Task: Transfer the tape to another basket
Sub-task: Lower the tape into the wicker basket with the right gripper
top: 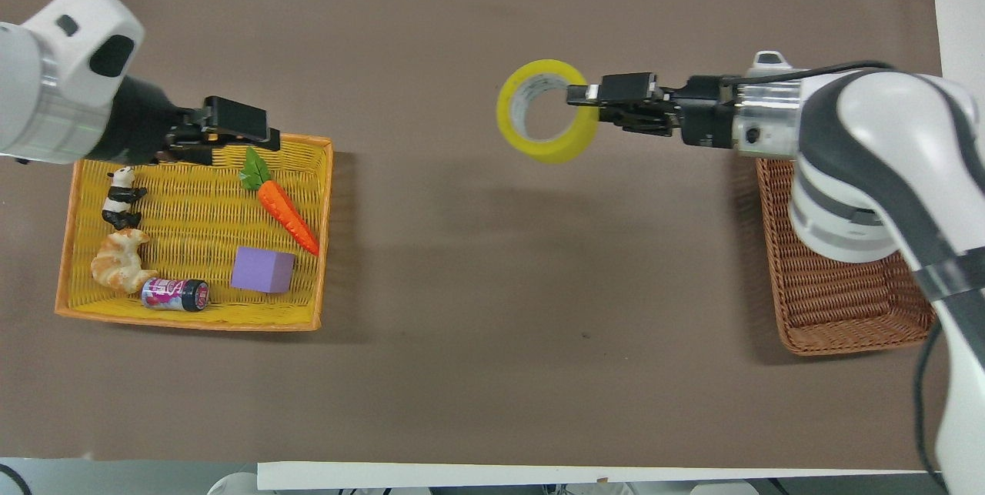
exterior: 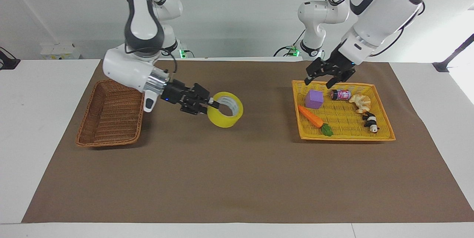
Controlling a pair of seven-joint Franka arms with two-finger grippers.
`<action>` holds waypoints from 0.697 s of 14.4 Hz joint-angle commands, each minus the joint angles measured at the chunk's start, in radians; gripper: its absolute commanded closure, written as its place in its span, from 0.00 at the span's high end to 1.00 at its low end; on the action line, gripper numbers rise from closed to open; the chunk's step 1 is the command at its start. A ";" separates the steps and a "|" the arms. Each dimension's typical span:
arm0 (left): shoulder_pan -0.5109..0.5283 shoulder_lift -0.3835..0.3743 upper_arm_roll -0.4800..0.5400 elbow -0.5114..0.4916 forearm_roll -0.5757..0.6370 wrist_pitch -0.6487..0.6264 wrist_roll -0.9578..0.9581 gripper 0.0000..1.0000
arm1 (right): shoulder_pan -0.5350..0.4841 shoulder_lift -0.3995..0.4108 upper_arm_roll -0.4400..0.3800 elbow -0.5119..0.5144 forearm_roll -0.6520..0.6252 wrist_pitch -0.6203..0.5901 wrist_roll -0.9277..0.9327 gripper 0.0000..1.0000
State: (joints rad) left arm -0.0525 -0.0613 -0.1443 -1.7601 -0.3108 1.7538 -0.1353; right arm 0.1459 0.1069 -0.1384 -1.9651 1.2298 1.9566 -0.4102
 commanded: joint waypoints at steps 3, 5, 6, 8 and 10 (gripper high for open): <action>0.155 -0.012 -0.009 -0.015 0.156 -0.056 0.195 0.98 | -0.388 -0.041 0.013 -0.029 -0.261 -0.355 -0.163 0.00; 0.194 -0.012 -0.008 -0.019 0.176 -0.056 0.197 0.99 | -0.512 -0.039 0.013 -0.025 -0.363 -0.433 -0.238 0.00; 0.215 -0.014 -0.009 -0.021 0.179 -0.050 0.198 0.99 | -0.576 -0.027 0.013 -0.025 -0.396 -0.453 -0.296 0.00; 0.226 -0.012 -0.009 -0.018 0.179 -0.043 0.197 0.99 | -0.661 0.025 0.013 -0.025 -0.415 -0.507 -0.398 0.00; 0.218 -0.012 -0.012 -0.019 0.180 -0.043 0.198 0.99 | -0.693 0.075 0.013 -0.021 -0.446 -0.507 -0.459 0.00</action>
State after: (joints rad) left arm 0.1637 -0.0634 -0.1427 -1.7686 -0.1506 1.7116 0.0580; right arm -0.5215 0.1326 -0.1452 -1.9928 0.8038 1.4621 -0.8101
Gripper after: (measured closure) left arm 0.004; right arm 0.463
